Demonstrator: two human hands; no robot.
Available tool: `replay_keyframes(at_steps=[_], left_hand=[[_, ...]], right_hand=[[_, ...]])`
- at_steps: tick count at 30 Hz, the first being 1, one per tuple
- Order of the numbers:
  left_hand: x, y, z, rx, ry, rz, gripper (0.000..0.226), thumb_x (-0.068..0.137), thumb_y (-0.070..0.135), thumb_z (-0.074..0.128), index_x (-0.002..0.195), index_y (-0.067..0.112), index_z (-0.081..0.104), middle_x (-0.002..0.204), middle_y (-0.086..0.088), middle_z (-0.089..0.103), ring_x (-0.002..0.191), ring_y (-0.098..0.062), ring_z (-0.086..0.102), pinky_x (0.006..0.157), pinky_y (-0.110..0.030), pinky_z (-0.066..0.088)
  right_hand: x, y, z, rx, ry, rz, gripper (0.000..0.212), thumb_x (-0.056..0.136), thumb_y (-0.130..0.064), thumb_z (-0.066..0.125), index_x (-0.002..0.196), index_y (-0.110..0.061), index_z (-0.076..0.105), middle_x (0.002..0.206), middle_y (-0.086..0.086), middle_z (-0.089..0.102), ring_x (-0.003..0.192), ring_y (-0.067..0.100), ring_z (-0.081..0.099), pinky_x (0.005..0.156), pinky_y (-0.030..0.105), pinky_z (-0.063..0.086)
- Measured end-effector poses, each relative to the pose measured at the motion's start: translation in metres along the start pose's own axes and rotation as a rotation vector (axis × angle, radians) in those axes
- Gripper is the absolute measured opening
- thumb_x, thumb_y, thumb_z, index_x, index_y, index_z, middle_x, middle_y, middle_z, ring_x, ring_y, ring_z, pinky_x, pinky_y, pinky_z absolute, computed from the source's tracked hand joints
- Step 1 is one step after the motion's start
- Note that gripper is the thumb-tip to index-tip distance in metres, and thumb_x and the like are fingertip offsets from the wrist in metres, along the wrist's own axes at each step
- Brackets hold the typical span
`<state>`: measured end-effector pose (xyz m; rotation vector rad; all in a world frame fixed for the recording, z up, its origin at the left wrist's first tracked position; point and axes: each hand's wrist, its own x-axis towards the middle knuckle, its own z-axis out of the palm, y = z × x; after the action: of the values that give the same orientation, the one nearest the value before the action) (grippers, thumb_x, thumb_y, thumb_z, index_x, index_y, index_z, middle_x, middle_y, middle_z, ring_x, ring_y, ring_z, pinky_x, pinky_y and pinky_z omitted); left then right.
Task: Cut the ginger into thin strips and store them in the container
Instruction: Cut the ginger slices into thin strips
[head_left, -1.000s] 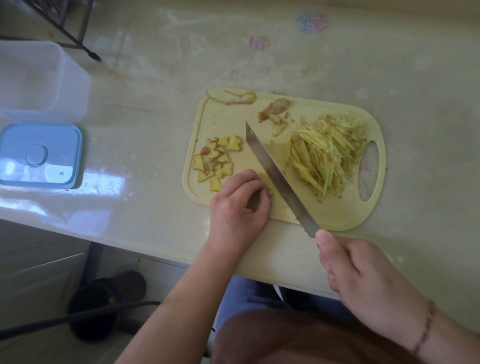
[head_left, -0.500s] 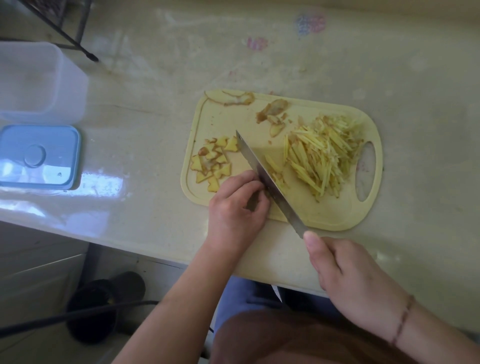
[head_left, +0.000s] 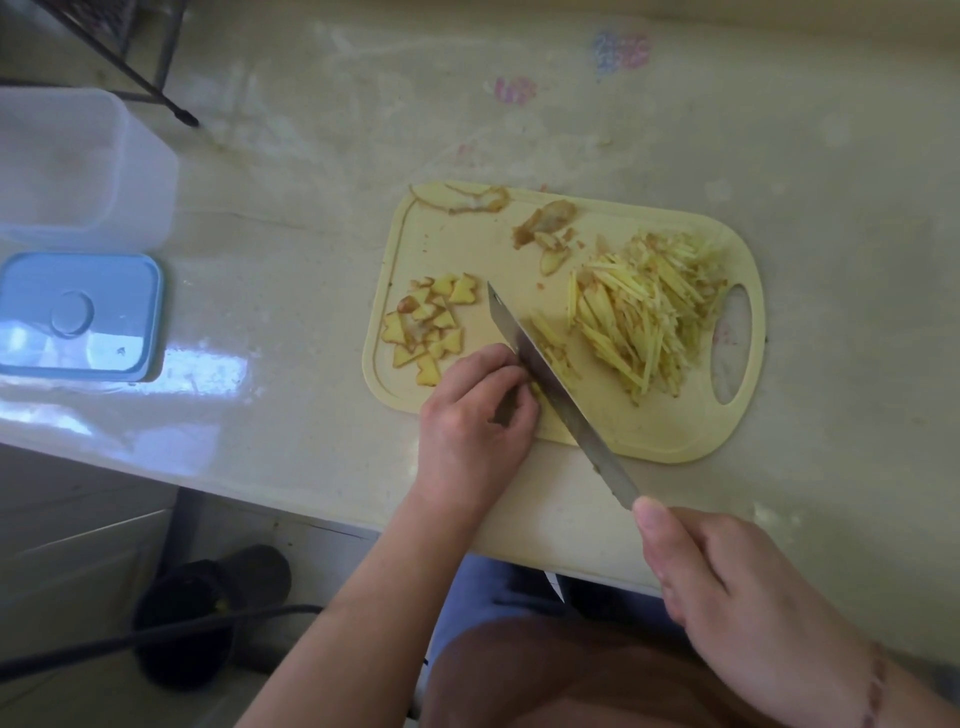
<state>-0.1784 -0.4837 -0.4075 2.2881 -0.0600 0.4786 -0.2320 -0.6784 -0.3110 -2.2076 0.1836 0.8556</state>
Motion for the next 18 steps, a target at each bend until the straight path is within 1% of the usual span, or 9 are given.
replay_keyframes(at_steps=[3,7,11,14,18], left_hand=[[0.000,0.000,0.000,0.004,0.002,-0.002,0.006,0.080,-0.006,0.074,0.081,-0.001,0.076,0.096,-0.009,0.073,0.090,-0.017,0.069,0.085,-0.020,0.055],[0.000,-0.001,0.000,-0.004,-0.005,0.001,0.006,0.080,-0.007,0.075,0.082,-0.002,0.077,0.096,-0.009,0.073,0.090,-0.017,0.069,0.084,-0.023,0.056],[0.000,0.000,0.000,-0.002,0.002,0.001,0.007,0.079,-0.008,0.075,0.081,-0.002,0.077,0.096,-0.009,0.074,0.089,-0.017,0.070,0.083,-0.021,0.056],[0.000,0.001,0.000,-0.007,-0.007,0.015,0.008,0.080,-0.010,0.074,0.082,-0.002,0.077,0.095,-0.010,0.074,0.088,-0.018,0.069,0.081,-0.024,0.056],[0.001,0.000,0.000,-0.007,-0.016,0.025,0.008,0.082,-0.009,0.072,0.082,-0.003,0.076,0.094,-0.011,0.072,0.085,-0.021,0.069,0.078,-0.029,0.056]], right_hand=[[-0.001,-0.001,0.000,-0.006,0.000,-0.001,0.097,0.070,-0.096,0.008,0.064,-0.005,0.042,0.063,0.018,0.053,0.053,0.022,0.047,0.063,0.044,0.045],[-0.002,-0.001,-0.002,-0.016,0.007,-0.005,0.095,0.071,-0.095,0.007,0.063,-0.007,0.042,0.062,0.015,0.055,0.054,0.023,0.050,0.063,0.043,0.045],[-0.002,-0.001,-0.003,-0.013,0.000,-0.006,0.097,0.069,-0.096,0.007,0.062,-0.006,0.042,0.061,0.015,0.053,0.051,0.018,0.047,0.062,0.040,0.044],[0.000,-0.001,-0.002,-0.010,-0.011,0.001,0.095,0.070,-0.095,0.008,0.060,-0.006,0.042,0.053,0.008,0.048,0.049,0.016,0.046,0.061,0.040,0.044],[0.015,-0.008,0.002,-0.019,-0.003,-0.010,0.086,0.072,-0.091,0.008,0.055,-0.013,0.038,0.047,0.001,0.043,0.046,0.013,0.044,0.059,0.038,0.042]])
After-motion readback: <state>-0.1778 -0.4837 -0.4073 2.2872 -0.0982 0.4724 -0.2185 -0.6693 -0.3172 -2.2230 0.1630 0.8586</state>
